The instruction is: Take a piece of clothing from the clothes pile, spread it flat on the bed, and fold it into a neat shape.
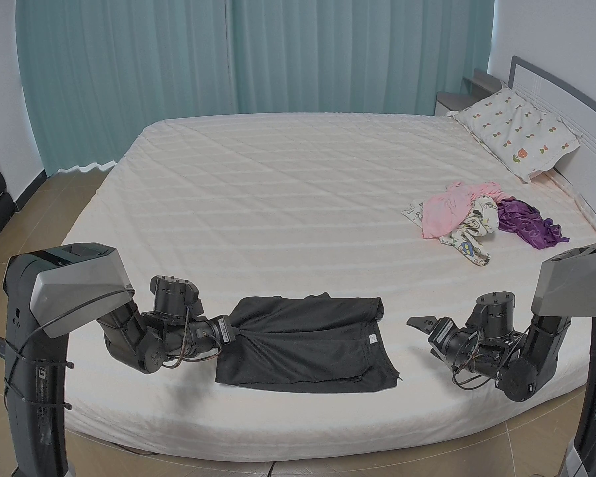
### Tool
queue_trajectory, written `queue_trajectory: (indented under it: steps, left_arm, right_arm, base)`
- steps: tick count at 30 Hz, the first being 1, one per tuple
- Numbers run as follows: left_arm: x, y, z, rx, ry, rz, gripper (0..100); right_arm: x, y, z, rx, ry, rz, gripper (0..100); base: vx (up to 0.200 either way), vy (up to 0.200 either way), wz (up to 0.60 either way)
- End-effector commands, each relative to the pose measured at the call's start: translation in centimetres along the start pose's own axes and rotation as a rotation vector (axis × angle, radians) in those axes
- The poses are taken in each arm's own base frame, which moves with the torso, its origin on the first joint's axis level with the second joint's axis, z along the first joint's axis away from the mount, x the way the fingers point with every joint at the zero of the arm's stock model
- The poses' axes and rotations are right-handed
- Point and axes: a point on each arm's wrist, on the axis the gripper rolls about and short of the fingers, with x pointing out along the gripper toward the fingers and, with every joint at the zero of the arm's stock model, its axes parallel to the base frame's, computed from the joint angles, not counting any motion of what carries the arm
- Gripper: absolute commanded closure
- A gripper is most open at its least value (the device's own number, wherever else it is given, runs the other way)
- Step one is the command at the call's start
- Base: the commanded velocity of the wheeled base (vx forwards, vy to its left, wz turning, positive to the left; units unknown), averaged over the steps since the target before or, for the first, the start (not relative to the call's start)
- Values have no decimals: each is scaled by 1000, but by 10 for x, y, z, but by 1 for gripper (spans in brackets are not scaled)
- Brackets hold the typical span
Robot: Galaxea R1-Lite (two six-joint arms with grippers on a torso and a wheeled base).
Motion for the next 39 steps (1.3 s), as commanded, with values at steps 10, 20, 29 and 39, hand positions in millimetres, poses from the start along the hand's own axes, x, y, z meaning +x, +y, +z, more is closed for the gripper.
queue_trajectory:
  steps: [10, 20, 29, 39]
  left_arm:
    - [1, 2, -2, -1, 3, 2, 100]
    - [-12, -3, -4, -2, 15, -13, 0]
    - [-38, -11, 21, -6, -66, -26, 0]
    - [-67, 15, -9, -190, -20, 41, 0]
  right_arm:
    - [1, -3, -1, 2, 3, -9, 0]
    - [1, -1, -3, -6, 9, -4, 0]
    - [11, 15, -48, -237, 187, 77, 0]
    - [29, 25, -47, -459, 261, 145, 0]
  base:
    - [0, 80, 0]
    - [0, 0, 0]
    - [0, 0, 0]
    - [0, 0, 0]
